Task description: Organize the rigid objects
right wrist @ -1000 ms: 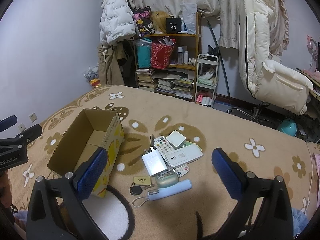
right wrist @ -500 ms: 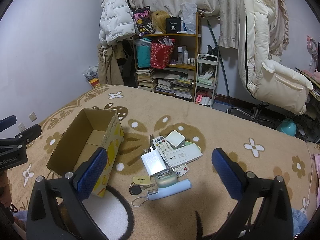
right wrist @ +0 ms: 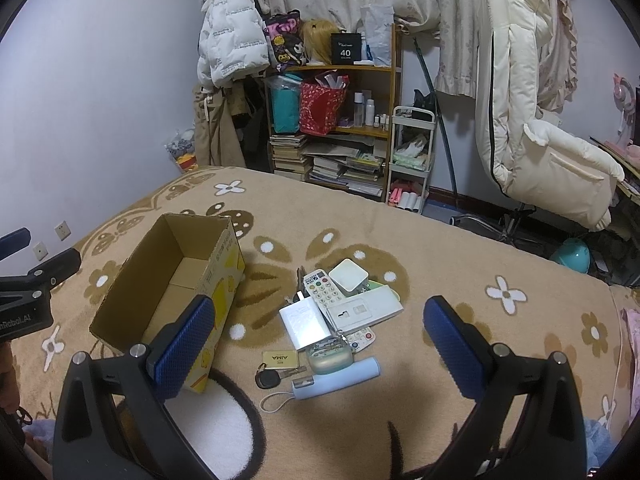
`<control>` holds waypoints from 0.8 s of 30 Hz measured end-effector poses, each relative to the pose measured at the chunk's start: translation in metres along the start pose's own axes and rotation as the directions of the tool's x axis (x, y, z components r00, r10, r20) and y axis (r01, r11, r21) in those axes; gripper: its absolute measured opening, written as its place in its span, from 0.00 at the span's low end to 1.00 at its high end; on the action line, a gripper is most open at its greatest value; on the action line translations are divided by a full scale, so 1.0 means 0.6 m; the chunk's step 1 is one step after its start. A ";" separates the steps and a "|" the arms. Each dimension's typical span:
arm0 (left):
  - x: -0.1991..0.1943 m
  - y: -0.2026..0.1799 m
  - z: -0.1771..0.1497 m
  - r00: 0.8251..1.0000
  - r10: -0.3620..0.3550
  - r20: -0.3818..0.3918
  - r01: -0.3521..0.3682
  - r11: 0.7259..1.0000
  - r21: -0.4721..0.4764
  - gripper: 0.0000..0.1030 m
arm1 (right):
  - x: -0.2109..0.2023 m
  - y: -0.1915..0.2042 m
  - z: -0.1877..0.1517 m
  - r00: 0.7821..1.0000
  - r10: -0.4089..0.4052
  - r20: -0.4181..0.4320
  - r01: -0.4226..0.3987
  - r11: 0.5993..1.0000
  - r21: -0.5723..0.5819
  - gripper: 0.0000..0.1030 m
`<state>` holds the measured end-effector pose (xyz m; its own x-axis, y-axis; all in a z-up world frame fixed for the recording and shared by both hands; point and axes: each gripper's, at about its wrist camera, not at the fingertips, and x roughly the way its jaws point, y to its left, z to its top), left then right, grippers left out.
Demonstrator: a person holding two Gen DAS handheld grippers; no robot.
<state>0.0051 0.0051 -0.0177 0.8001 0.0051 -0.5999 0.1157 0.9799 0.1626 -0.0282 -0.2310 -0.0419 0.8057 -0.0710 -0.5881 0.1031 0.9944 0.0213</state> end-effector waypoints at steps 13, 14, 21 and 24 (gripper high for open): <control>0.029 0.000 0.021 0.999 0.026 -0.022 -0.025 0.999 0.020 1.00 | 0.003 0.000 -0.003 1.000 -0.016 0.007 0.016 1.000 -0.019 1.00; 0.034 0.002 0.026 0.999 0.024 -0.025 -0.024 1.000 0.016 1.00 | 0.005 0.000 -0.003 1.000 -0.023 0.010 0.023 0.999 -0.029 1.00; 0.070 0.024 0.051 0.999 -0.011 -0.052 0.009 0.999 -0.037 1.00 | 0.038 -0.006 0.017 0.999 -0.027 -0.018 0.026 0.999 -0.028 1.00; 0.086 0.039 0.061 0.997 -0.045 -0.058 0.040 0.996 -0.081 1.00 | 0.060 -0.002 0.037 0.998 -0.039 -0.038 0.038 0.999 -0.032 1.00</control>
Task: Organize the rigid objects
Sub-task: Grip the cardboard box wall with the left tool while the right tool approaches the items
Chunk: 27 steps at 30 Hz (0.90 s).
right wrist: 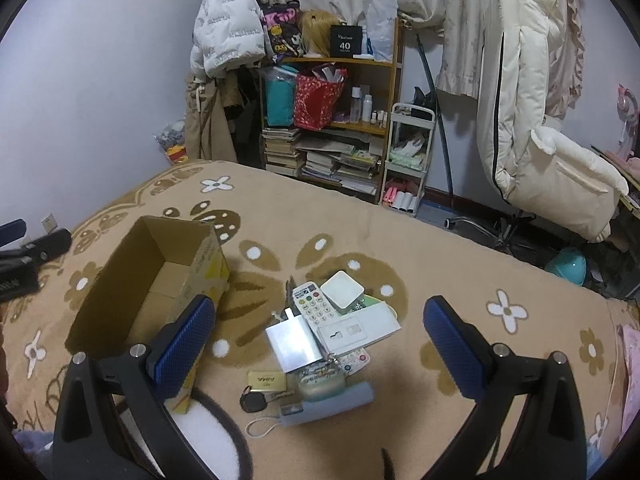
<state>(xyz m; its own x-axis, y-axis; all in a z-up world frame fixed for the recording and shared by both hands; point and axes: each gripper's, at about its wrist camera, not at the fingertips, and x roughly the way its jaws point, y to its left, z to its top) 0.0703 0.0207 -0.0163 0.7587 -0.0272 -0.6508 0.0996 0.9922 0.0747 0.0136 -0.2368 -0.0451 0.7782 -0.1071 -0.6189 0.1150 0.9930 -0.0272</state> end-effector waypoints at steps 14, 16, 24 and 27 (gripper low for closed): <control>0.090 0.026 0.003 0.993 0.057 -0.101 -0.063 0.997 -0.048 1.00 | 0.088 -0.037 0.003 0.991 0.003 -0.132 0.003 0.999 0.043 1.00; 0.108 0.027 -0.002 0.989 0.062 -0.132 -0.067 0.997 -0.034 1.00 | 0.104 -0.041 -0.003 0.986 0.015 -0.164 -0.007 0.999 0.049 1.00; 0.164 0.042 -0.024 0.975 0.068 -0.210 -0.075 0.997 -0.027 1.00 | 0.145 -0.065 -0.035 0.967 0.017 -0.255 0.012 0.994 0.111 1.00; 0.181 0.042 -0.033 0.965 0.078 -0.250 -0.086 0.996 -0.020 1.00 | 0.155 -0.069 -0.043 0.961 0.033 -0.274 0.002 0.992 0.128 1.00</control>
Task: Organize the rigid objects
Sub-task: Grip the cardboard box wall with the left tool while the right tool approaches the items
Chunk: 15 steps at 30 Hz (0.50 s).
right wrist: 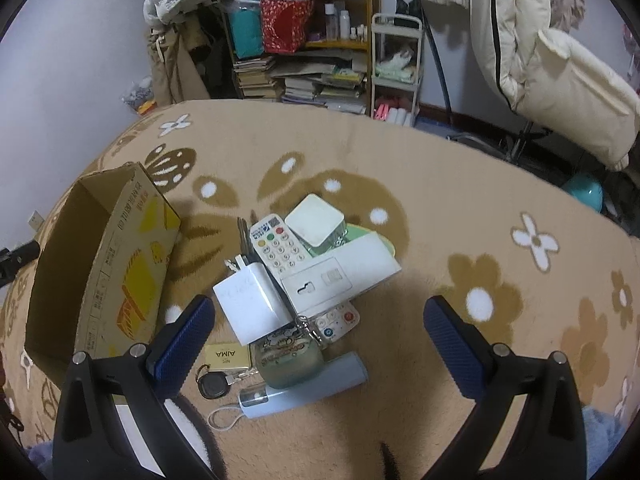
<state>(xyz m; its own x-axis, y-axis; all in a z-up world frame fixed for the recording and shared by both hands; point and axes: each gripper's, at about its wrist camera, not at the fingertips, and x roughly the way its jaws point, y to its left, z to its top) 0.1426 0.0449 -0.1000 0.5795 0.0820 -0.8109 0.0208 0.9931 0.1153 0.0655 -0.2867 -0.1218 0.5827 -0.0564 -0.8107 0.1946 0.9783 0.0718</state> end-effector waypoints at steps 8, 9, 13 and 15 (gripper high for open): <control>0.047 0.003 -0.013 0.996 -0.002 -0.094 0.002 1.000 0.008 0.83 | 0.040 -0.006 -0.013 0.996 -0.012 -0.087 0.012 1.000 0.004 1.00; 0.051 0.003 -0.015 0.995 -0.002 -0.100 0.003 1.000 0.012 0.79 | 0.045 -0.005 -0.015 0.995 -0.011 -0.097 0.011 1.000 0.004 1.00; 0.065 0.006 -0.021 0.991 -0.018 -0.133 0.019 1.000 0.004 0.61 | 0.060 -0.001 -0.021 0.991 -0.012 -0.133 0.012 1.000 0.004 1.00; 0.069 0.010 -0.024 0.988 -0.025 -0.151 0.026 1.000 0.002 0.44 | 0.064 -0.001 -0.024 0.989 -0.017 -0.145 0.017 1.000 0.003 1.00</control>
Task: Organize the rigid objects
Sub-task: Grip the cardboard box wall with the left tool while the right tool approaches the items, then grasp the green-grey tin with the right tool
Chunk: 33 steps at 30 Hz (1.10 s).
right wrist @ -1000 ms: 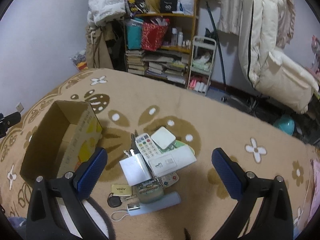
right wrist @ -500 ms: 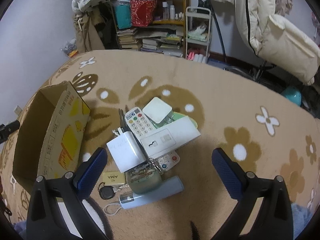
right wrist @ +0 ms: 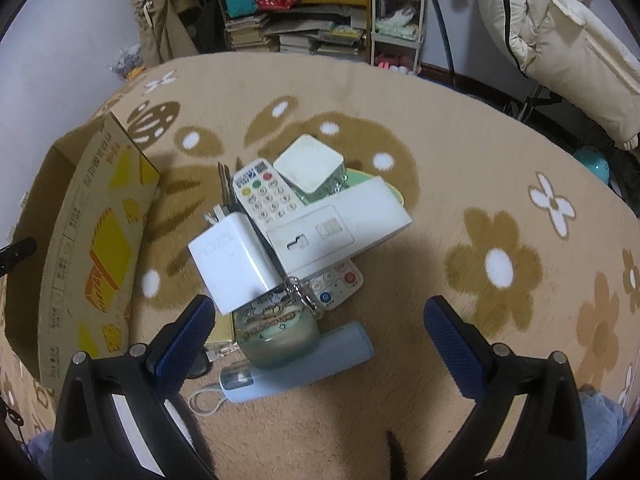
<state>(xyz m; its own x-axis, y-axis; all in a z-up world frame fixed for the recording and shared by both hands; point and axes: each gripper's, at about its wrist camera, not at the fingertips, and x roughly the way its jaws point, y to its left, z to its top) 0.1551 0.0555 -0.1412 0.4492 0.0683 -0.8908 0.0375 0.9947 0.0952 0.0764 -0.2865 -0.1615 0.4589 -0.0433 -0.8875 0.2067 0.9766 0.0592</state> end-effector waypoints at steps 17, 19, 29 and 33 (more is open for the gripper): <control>0.017 -0.008 -0.008 0.999 -0.018 -0.029 0.019 0.999 0.037 0.09 | 0.037 0.018 -0.020 0.998 0.009 -0.066 -0.014 0.997 -0.075 0.87; 0.016 -0.007 -0.007 0.999 -0.024 -0.028 0.025 0.999 0.031 0.09 | 0.040 0.026 -0.023 0.996 0.036 -0.077 -0.043 0.995 -0.091 0.80; 0.018 -0.004 -0.008 0.999 -0.029 -0.028 0.030 0.999 0.032 0.08 | 0.064 0.061 -0.029 0.995 0.019 -0.096 -0.038 0.981 -0.192 0.58; 0.018 -0.003 -0.007 0.999 -0.028 -0.028 0.029 0.999 0.032 0.08 | 0.065 0.058 -0.024 0.995 0.022 -0.099 -0.040 0.984 -0.176 0.58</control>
<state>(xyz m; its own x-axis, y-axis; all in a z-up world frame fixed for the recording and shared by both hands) 0.1558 0.0547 -0.1528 0.4230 0.0425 -0.9052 0.0788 0.9934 0.0834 0.0892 -0.2509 -0.2006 0.3751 -0.0003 -0.9270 0.0334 0.9994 0.0132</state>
